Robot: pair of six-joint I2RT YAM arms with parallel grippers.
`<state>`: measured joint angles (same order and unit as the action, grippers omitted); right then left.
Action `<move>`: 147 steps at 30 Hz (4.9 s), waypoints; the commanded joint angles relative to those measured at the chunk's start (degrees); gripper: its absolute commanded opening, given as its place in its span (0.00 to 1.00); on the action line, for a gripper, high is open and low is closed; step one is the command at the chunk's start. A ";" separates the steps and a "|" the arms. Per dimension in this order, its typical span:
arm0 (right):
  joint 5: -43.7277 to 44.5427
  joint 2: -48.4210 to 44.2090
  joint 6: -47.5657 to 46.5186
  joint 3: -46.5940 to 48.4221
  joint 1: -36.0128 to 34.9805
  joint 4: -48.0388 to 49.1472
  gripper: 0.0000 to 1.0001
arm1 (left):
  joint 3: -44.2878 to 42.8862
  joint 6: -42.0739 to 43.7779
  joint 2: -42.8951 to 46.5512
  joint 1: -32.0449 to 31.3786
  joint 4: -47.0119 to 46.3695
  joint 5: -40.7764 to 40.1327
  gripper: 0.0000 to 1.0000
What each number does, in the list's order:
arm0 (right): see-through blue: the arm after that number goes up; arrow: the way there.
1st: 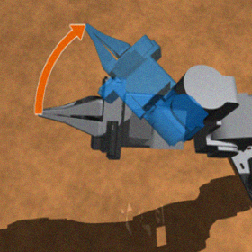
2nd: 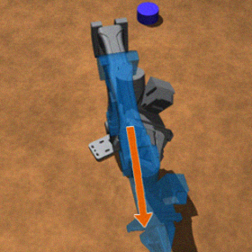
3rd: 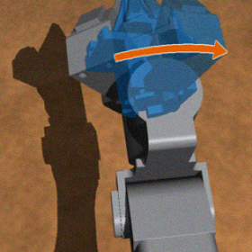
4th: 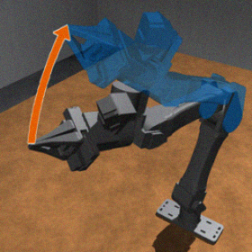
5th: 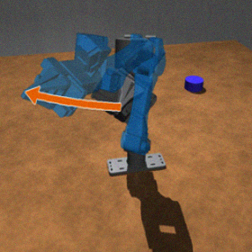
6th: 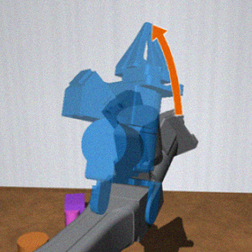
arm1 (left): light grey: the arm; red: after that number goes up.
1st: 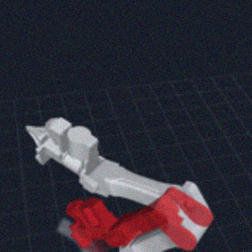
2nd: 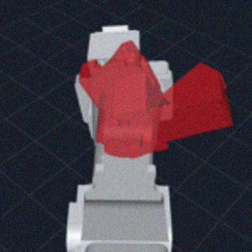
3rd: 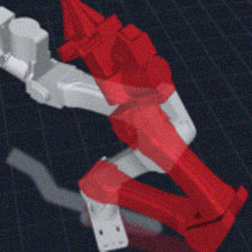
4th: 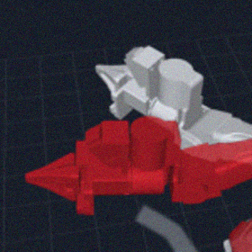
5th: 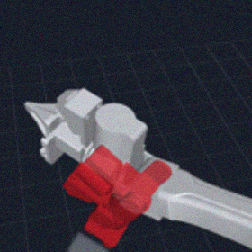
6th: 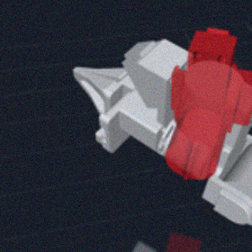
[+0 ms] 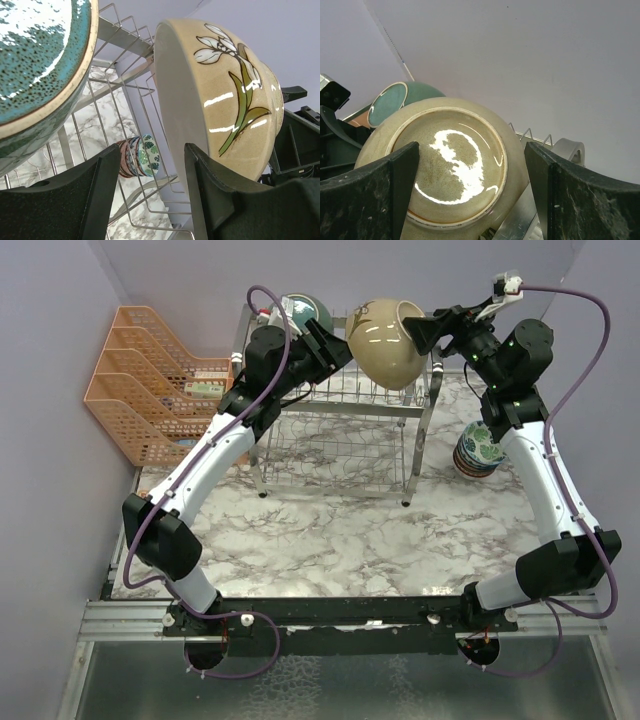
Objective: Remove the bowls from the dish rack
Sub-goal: Pick up the bowl from the dish rack.
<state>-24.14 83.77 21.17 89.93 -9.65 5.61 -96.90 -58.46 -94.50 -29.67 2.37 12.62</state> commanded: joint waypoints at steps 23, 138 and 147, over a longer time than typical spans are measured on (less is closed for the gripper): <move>-8.61 -0.78 0.29 0.08 -0.14 2.13 0.86 | -6.65 -5.00 -4.28 -0.56 -11.38 6.44 0.58; -15.03 0.91 -0.53 -2.20 -0.28 -0.16 0.86 | 16.47 -22.79 -4.19 -0.44 -53.44 4.79 0.60; -14.77 0.89 -0.98 -2.51 -0.26 -0.25 0.86 | 14.14 -21.57 -5.19 -0.47 -52.41 5.38 0.44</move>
<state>-40.21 83.99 21.26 88.20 -9.78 6.81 -81.91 -79.90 -96.55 -30.13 -51.31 16.14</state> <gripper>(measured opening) 0.860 0.501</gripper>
